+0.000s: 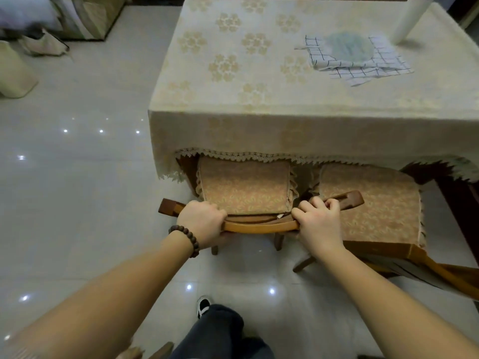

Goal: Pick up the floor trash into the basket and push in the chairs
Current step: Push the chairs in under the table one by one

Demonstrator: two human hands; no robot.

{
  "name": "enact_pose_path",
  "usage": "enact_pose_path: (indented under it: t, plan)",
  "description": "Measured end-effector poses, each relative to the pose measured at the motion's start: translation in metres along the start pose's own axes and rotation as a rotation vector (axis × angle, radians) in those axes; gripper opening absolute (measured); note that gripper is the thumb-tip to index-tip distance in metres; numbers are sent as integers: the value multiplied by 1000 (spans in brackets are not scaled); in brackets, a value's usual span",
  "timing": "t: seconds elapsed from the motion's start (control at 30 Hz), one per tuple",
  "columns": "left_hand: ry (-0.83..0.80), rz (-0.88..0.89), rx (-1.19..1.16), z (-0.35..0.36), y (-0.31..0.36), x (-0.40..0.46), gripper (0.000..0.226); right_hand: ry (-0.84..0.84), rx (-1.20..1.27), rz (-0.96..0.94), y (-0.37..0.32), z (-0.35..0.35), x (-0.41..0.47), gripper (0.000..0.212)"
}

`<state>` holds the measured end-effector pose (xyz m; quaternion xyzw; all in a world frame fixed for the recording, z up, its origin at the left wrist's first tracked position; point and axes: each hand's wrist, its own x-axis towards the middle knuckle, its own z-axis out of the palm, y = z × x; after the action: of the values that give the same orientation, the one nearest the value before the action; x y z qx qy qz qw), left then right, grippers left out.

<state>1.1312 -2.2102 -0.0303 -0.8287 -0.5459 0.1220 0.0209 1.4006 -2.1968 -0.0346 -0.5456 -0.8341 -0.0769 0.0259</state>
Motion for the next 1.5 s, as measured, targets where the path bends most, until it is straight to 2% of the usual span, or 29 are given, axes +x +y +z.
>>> enact_pose_path:
  t: [0.07,0.4,0.93,1.4,1.5]
  plan:
    - [-4,0,19,-4,-12,10,44,14,9,20,-3,1,11,15]
    - [14,4,83,-15,-66,79,55,-74,-42,56,3,9,91,39]
    - [17,-28,82,-25,-132,199,51,-72,-57,36,44,28,226,45]
    - [-9,-32,118,-27,-168,229,53,-50,-75,60,39,40,266,46]
    - [-38,-60,90,-28,-168,229,55,-119,-86,86,37,34,267,49]
